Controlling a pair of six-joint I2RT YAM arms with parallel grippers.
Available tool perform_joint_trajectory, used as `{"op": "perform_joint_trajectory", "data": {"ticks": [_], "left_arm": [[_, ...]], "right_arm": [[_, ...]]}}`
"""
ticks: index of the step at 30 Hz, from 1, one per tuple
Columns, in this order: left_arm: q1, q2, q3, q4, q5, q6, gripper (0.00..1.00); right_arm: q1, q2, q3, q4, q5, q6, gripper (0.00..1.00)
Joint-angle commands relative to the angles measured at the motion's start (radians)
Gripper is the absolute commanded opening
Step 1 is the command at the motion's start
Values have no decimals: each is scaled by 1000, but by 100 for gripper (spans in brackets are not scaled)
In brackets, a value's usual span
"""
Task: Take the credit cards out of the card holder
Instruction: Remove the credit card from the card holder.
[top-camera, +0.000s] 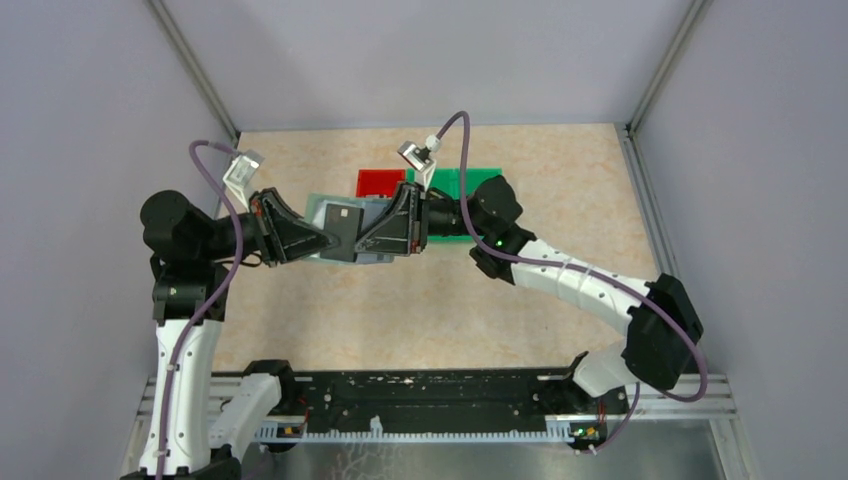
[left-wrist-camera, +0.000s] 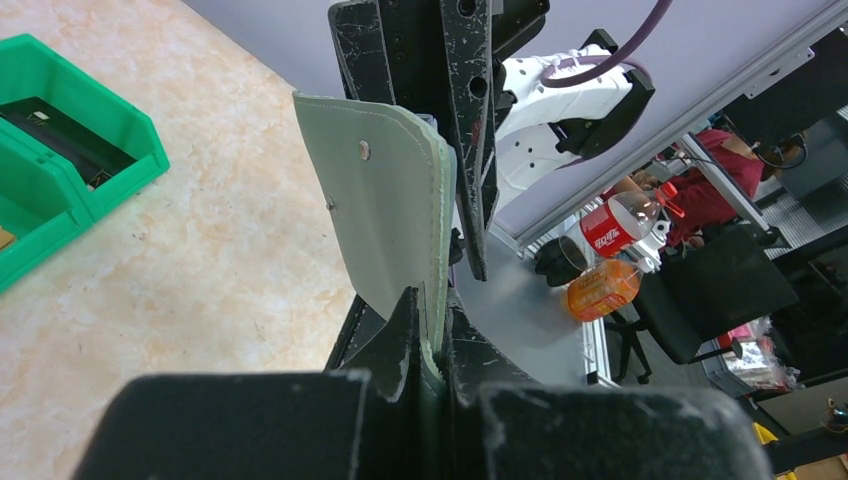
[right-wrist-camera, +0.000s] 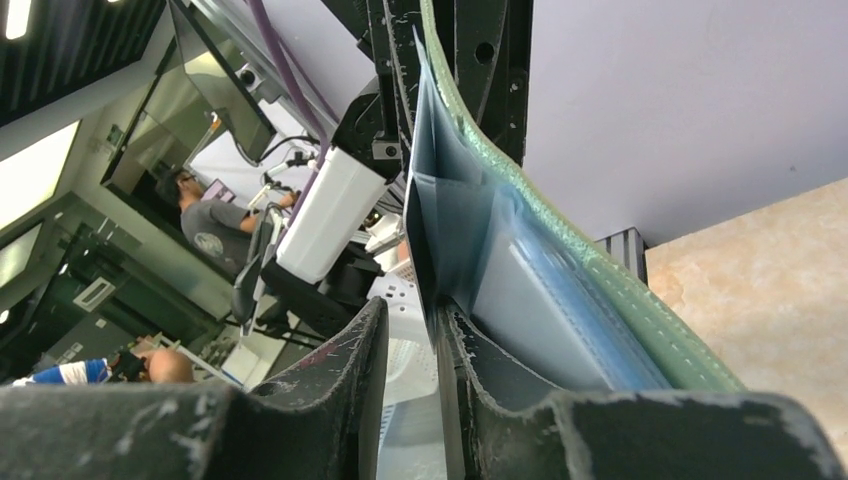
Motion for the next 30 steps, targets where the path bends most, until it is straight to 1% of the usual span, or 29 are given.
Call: {"op": "perform_joint_trajectory", "data": {"ticks": [1,3,5,8,12,13,15,18,23,26,30], "left_arm": [[2,-16,-5,-1,10,32,0],[2,-14,-2,-11,9,38,0],[2,-12,2,-15,12,40,0],[2,-8,12,-21,16,42,0],[1,-7,14,-3,15,8,22],[2,-7,13,12,18,-11,26],[2,-9,6,50,28,-46,28],[2,-18,-9,126,44,-99,27],[2,-21,-5,188,48,-139,15],[2,-17,-4,216,45,-164,10],[2,-17,-3,233,39,-183,9]], "right_arm": [[11,11,86,84,-4,7,22],[11,20,98,78,-6,7,18],[12,20,99,80,-6,6,13],[9,11,85,81,2,-2,0],[9,-3,51,97,22,-5,0],[9,-3,44,103,25,-3,0],[9,-1,31,124,32,7,0],[8,3,18,147,37,21,0],[9,2,-7,177,40,37,0],[9,-3,-32,211,41,55,0],[9,-23,-71,243,50,59,0]]}}
